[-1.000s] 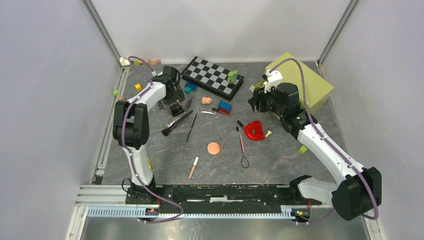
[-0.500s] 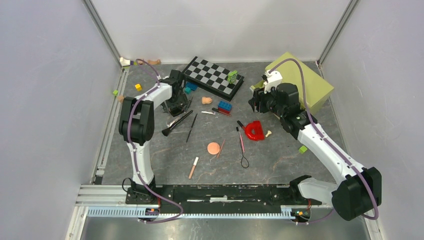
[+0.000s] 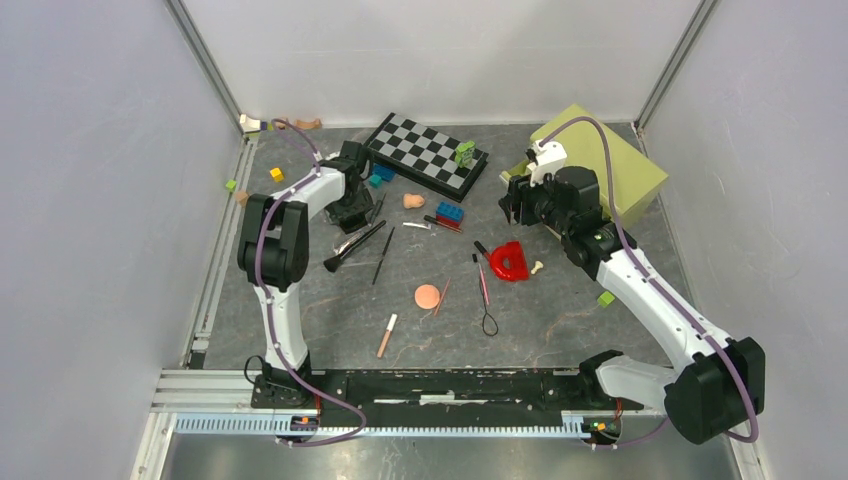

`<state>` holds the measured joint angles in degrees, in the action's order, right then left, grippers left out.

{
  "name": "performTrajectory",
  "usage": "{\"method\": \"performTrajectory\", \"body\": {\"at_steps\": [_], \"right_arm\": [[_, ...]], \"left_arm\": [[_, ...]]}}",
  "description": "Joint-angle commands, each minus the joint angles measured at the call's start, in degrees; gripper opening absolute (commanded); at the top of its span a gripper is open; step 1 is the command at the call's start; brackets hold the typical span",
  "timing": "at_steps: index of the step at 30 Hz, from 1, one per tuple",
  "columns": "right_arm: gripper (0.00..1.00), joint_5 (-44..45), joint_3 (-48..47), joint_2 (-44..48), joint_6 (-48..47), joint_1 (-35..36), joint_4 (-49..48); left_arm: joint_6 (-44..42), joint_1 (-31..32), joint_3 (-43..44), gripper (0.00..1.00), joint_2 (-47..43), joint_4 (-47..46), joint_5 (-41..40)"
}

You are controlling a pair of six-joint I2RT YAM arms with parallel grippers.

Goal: Organize the makeup
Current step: Pick up the makeup from the center of the board, then place the makeup in the drawer.

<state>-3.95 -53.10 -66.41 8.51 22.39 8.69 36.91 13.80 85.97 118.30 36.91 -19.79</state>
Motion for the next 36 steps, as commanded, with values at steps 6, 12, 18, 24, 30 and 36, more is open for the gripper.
{"method": "performTrajectory", "body": {"at_steps": [6,12,18,24,30,36], "right_arm": [[0.61,0.8,-3.0,1.3,-0.3,0.0,-1.1],[0.69,-3.3,-0.8,1.2,4.3,0.0,-3.4],[0.72,-11.5,2.9,0.5,13.7,0.0,-12.2],[0.73,-10.5,6.8,1.7,19.8,0.0,-17.4],[0.75,9.0,4.6,11.6,15.9,0.0,-6.9],[0.76,26.1,-0.1,22.4,11.4,0.0,2.1]], "left_arm": [[1.9,3.1,-4.2,0.4,-9.0,-0.5,-5.0],[2.2,6.8,-3.5,0.37,-17.4,-0.7,-2.0],[6.4,9.2,-3.9,0.37,-23.8,-3.1,5.8],[10.7,16.7,-3.6,0.37,-25.2,-7.3,10.4],[8.4,23.6,7.1,0.36,-17.4,-9.2,12.0],[-1.4,28.9,21.3,0.35,-6.8,-16.5,17.8]]}}
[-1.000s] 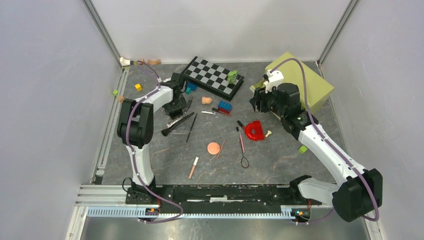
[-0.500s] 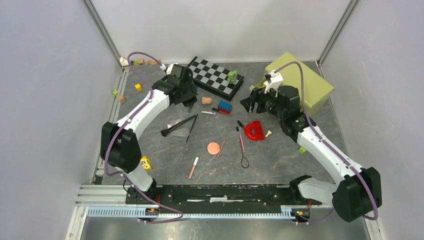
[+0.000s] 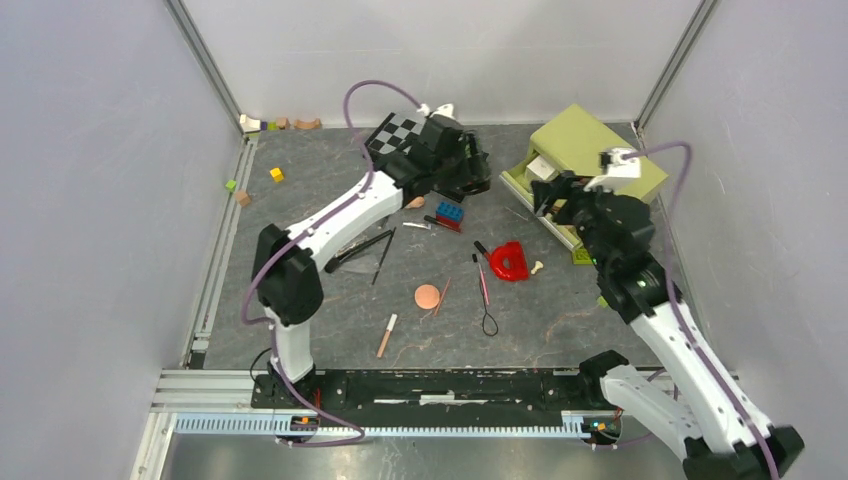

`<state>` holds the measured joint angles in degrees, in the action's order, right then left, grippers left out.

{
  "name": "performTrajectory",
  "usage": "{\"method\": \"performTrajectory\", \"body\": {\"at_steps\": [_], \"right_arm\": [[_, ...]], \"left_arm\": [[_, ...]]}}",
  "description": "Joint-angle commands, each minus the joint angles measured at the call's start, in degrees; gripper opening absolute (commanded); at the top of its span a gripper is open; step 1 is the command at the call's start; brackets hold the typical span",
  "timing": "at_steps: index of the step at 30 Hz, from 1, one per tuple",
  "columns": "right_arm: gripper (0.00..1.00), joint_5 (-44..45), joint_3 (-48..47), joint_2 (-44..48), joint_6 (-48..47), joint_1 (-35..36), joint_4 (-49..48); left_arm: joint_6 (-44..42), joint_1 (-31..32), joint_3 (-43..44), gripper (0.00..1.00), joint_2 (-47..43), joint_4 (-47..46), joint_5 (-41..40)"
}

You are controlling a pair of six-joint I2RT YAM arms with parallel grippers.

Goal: Organize the makeup
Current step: Place the makeup in the drawer.

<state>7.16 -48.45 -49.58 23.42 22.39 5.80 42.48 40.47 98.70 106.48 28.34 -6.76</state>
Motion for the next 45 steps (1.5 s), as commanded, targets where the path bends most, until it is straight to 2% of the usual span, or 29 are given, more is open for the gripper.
{"method": "performTrajectory", "body": {"at_steps": [1,6,10,17,21,30,41,45], "right_arm": [[0.76,16.8,-5.6,6.8,-4.2,0.0,6.0],[0.78,23.2,-8.3,11.9,-7.0,0.0,9.0],[0.78,25.0,-7.9,14.6,-9.5,0.0,9.2],[0.79,25.9,-8.2,15.9,-11.8,0.0,11.6],[0.8,26.1,-8.5,16.6,-12.4,0.0,12.3],[0.81,26.8,-8.1,17.4,-13.7,0.0,12.9],[0.82,26.8,-7.8,17.4,-14.9,0.0,13.2],[0.83,26.9,-7.5,17.4,-15.4,0.0,13.2]], "left_arm": [[-8.7,2.7,11.5,0.35,7.0,-8.1,6.1],[-17.2,5.2,27.2,0.32,17.8,-5.2,10.6],[-22.5,6.0,32.7,0.33,22.7,-6.1,10.4],[-25.7,6.0,32.9,0.34,26.2,-13.7,10.3],[-24.7,6.3,33.5,0.34,27.6,-16.5,11.6],[-26.0,10.4,35.6,0.33,32.4,-20.4,9.0],[-25.6,11.0,35.6,0.32,36.1,-21.7,8.7],[-26.0,11.0,35.7,0.43,37.0,-21.6,8.2]]}}
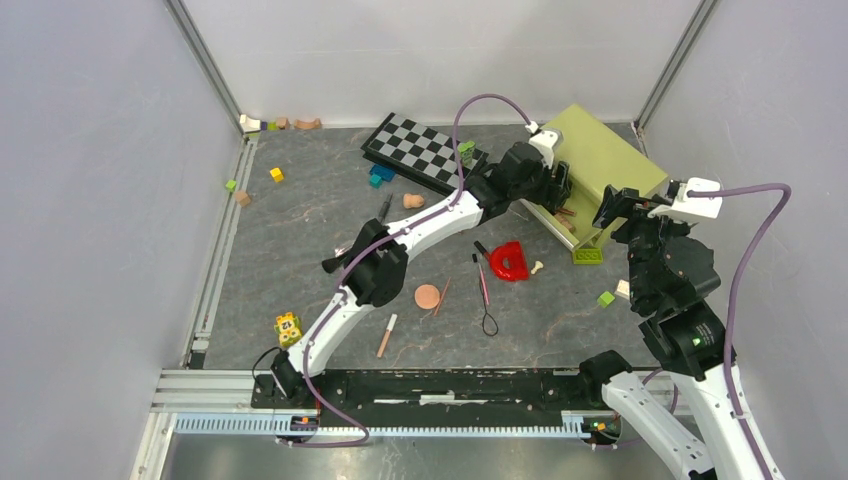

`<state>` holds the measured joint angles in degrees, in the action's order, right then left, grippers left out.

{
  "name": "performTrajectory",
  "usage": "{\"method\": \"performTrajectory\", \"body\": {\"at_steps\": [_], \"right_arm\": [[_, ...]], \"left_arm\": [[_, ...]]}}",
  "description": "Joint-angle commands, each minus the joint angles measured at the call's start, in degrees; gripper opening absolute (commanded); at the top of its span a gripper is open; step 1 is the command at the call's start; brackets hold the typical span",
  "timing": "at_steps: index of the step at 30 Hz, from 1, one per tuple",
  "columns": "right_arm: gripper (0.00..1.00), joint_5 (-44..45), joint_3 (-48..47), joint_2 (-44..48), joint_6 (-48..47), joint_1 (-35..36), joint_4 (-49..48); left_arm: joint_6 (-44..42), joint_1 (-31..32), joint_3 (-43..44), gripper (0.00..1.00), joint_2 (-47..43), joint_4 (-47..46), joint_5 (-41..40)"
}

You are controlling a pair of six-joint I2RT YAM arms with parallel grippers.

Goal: Organize the makeup
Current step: Place the makeup in the drawer.

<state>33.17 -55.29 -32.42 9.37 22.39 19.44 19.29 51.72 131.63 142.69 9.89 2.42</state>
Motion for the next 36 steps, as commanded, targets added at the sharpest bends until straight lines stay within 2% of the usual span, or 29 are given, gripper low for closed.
{"method": "performTrajectory", "body": {"at_steps": [1,9,20,30,36], "right_arm": [[0.83,0.9,-0.5,0.2,-1.4,0.0,-0.4],[0.84,0.9,-0.1,0.0,-1.8,0.0,-0.4],[0.84,0.5,-0.4,-0.7,-1.5,0.0,0.5],[0.85,-0.4,-0.9,-1.5,-1.6,0.0,1.0],[0.86,-6.7,-4.4,-4.4,-2.8,0.0,2.1]], "left_arm": [[-2.9,-0.2,2.8,0.46,0.9,-3.1,-1.0],[-2.9,-0.2,3.5,0.72,1.4,-2.8,0.2],[-2.0,-0.2,3.6,0.95,0.4,-2.5,2.1],[-2.6,-0.2,3.5,0.95,-5.6,1.0,2.9],[-4.0,-0.5,1.2,0.95,-13.8,7.1,-0.2]]}}
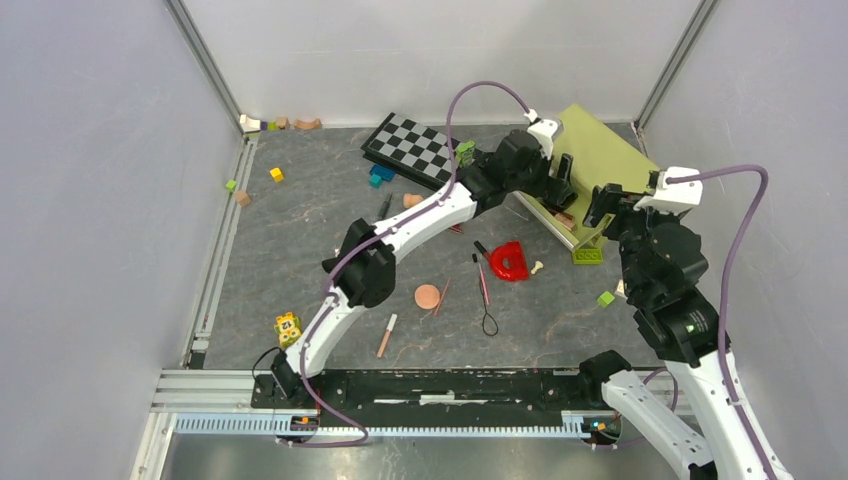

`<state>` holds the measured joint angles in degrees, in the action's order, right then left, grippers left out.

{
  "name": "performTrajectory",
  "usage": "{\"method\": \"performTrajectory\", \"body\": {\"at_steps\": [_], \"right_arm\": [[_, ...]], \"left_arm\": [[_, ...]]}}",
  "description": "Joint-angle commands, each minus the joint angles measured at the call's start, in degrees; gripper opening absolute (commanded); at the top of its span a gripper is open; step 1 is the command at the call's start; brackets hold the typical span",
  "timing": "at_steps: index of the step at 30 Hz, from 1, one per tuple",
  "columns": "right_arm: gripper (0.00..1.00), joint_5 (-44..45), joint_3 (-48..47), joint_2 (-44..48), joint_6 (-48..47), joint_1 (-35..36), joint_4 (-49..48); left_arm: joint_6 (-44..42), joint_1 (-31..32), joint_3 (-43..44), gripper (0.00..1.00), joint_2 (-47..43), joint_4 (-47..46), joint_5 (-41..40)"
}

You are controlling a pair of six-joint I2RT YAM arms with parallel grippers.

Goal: Organize the makeup
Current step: Place the makeup in the drawer, then pick up the makeup from the center of the board.

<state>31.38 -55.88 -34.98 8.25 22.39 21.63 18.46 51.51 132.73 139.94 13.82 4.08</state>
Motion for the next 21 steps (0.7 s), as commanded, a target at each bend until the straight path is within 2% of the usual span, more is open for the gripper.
{"method": "performTrajectory", "body": {"at_steps": [1,5,9,14,18,21], "right_arm": [[0.86,-6.0,-4.2,-2.3,-1.9,0.0,0.1],[0.89,-11.6,-5.0,-4.6,-2.5,0.0,0.6],[0.9,-18.9,-5.2,-8.1,-2.7,0.0,0.6],[0.89,-26.6,-3.1,-14.0,-1.0,0.1,-1.4],[0.88,-28.3,-0.6,-18.5,0.2,2.3,-3.4],[0.88,-28.1,0.2,-21.5,0.8,5.5,-4.3]], "left_arm": [[-3.3,-0.5,-0.9,0.95,-12.5,4.5,-2.8],[-1.6,-2.6,-10.2,0.97,-22.3,9.5,-9.5],[3.9,-8.5,-29.1,0.98,-36.3,8.9,-11.1],[8.0,-17.6,-48.3,0.98,-51.2,11.3,-12.9],[8.4,-23.3,-61.5,0.98,-59.8,11.8,-13.5],[8.4,-27.4,-68.1,0.99,-62.4,11.6,-11.7]]}}
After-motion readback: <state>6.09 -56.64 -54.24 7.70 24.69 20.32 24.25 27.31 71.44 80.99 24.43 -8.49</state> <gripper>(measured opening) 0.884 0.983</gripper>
